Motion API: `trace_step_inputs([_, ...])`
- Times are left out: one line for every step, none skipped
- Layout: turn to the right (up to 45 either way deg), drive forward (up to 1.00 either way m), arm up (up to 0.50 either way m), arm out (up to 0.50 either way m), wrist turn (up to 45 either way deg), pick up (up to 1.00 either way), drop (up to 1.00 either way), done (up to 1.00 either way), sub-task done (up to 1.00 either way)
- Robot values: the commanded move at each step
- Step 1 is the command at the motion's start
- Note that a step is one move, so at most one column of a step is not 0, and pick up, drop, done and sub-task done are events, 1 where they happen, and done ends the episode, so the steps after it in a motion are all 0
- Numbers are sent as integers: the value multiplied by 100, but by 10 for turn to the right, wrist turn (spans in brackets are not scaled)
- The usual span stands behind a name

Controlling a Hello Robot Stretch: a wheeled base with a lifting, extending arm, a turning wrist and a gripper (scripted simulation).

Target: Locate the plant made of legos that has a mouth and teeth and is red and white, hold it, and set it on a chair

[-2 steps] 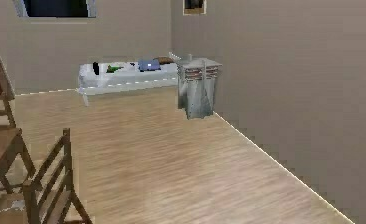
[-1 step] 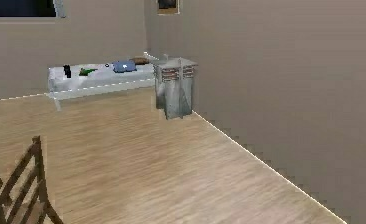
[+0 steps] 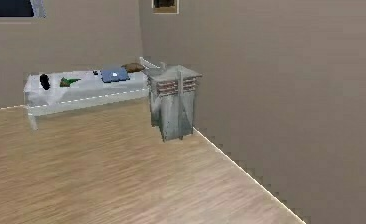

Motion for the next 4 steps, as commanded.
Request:
trace_step_inputs([-240, 0, 0, 0, 0, 0, 0, 0, 0])
trace_step_inputs([0, 85, 0, 0, 0, 0, 0, 0, 0])
trace_step_inputs([-120, 0, 0, 0, 0, 0, 0, 0, 0])
trace_step_inputs([0, 100, 0, 0, 0, 0, 0, 0, 0])
